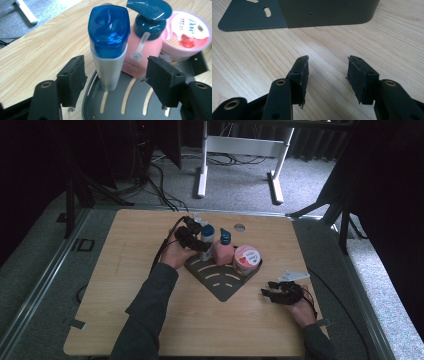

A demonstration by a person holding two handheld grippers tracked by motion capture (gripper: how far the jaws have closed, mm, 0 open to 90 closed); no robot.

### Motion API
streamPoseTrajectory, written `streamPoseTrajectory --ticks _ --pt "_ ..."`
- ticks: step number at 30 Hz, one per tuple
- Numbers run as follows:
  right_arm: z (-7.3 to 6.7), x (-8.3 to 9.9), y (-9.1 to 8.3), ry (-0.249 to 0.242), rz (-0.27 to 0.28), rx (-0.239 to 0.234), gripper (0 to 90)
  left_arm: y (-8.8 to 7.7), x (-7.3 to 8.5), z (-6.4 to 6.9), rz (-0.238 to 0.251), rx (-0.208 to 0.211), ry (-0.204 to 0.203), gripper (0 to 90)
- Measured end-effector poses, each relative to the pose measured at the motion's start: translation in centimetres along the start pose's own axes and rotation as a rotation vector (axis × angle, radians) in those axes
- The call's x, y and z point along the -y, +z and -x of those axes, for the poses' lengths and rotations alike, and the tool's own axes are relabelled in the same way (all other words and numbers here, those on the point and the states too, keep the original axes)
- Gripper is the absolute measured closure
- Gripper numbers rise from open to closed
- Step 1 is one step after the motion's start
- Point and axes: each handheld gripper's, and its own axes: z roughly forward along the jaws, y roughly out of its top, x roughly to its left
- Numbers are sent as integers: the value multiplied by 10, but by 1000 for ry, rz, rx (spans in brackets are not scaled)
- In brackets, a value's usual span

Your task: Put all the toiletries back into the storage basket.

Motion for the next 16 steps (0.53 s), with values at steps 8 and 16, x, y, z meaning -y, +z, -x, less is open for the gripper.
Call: streamPoseTrajectory --ticks 8,16 --pt "0 0 0 0 0 2 511 -12 12 -7 -9 -11 -15 335" --pt "0 0 0 1 0 0 512 -17 19 -6 -3 -16 -3 335"
